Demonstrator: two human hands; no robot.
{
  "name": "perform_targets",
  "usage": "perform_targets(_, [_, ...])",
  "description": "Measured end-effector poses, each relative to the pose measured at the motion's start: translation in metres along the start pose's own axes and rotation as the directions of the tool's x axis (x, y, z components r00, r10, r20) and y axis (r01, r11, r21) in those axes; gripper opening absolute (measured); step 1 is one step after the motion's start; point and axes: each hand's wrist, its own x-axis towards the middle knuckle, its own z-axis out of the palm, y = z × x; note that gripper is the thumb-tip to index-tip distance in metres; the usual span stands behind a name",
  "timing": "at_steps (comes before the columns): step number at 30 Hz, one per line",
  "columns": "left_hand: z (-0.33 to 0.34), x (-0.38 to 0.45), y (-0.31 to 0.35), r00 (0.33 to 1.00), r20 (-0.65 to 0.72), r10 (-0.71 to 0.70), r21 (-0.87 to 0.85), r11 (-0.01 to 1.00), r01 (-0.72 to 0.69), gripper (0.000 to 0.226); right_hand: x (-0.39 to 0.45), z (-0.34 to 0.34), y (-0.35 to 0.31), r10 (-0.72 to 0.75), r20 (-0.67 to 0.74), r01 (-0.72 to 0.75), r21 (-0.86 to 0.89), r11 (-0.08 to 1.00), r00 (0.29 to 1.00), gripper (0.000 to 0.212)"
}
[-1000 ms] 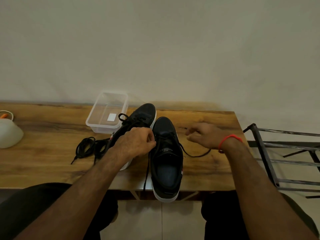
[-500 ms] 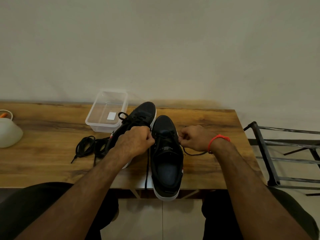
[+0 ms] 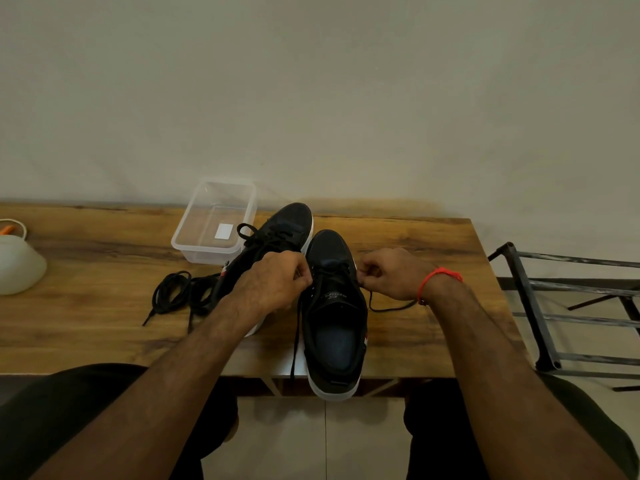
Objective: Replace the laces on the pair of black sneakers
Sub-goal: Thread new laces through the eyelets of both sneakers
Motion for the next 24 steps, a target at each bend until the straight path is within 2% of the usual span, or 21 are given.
perform_targets(3, [-0.003,0.001,-0.002,0.998,-0.041,-0.038,0.04,0.998,0.039,0.011,-0.003,-0.005,0.004,0.041,0.031,-0.041,0.01,0.999,0.999,0.012])
perform_targets(6, [-0.003,-0.001,-0.002,0.999,-0.025,-0.037,0.037,0.999,0.038,0.009,-0.005,-0.008,0.008,0.073,0.034,-0.074,0.004,0.997,0.997,0.011])
perform_targets(10, [0.001,-0.001,0.001,1.0,0.03,0.009,-0.02,1.0,-0.008,0.009,-0.002,-0.002,0.004,0.041,0.029,-0.042,0.033,0.999,0.999,0.007])
perform_targets(15, [0.001,0.0,0.0,1.0,0.027,0.0,-0.002,1.0,0.0,0.009,-0.001,-0.001,-0.001,0.008,-0.013,-0.008,0.001,1.0,1.0,0.007])
perform_targets(18, [-0.002,-0.001,-0.002,0.999,0.025,-0.039,-0.026,0.999,0.039,0.011,-0.004,-0.006,-0.002,0.033,-0.077,-0.03,0.041,0.999,0.997,0.01])
perform_targets(24, [-0.004,0.003,-0.004,1.0,-0.01,-0.025,-0.02,0.999,0.025,0.01,-0.007,-0.006,-0.005,0.075,-0.049,-0.068,0.136,0.988,0.996,0.01])
